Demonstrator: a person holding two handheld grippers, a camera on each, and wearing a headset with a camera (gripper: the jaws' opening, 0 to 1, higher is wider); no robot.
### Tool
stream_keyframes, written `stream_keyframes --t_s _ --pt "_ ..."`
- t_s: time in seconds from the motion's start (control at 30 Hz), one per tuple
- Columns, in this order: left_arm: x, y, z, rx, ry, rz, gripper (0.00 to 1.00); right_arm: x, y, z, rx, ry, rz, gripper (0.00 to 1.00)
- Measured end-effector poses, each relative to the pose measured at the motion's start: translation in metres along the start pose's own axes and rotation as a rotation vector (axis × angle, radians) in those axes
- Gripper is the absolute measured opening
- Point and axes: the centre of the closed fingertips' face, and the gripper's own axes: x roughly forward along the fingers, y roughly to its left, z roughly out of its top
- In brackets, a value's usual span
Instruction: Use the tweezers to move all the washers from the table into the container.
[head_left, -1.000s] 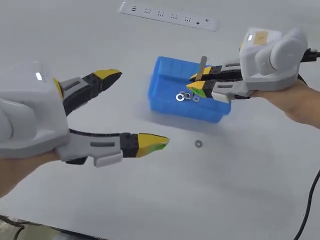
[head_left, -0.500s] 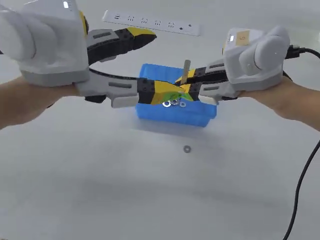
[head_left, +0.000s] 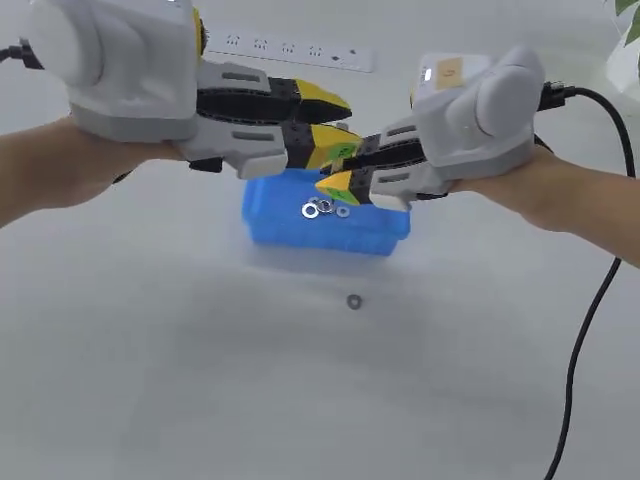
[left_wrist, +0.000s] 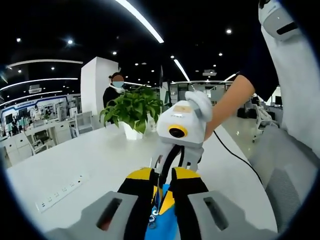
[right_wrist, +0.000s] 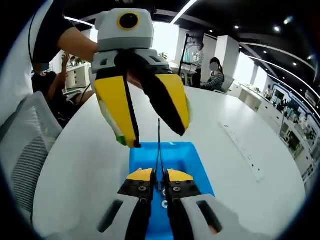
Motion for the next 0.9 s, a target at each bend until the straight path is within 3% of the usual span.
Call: stream_keyframes --t_s 0.33,0.6,0.9 --pt "0.0014 -0.0041 -0.0089 0.005 0.050 -0.058 0.07 0.0000 0.0039 0.0001 -0.019 0.006 0.022 0.10" --pt "-0.0015 -0.0071 -0.0061 0.036 0.072 -0.093 0.05 -0.0028 0.0060 0.0024 -0.040 0.010 0.032 0.10" --pt "-0.0034 -0.0028 -0.0015 0.082 0.076 -0.080 0.04 -0.0038 0.0047 0.0088 -0.047 0.002 0.017 0.12"
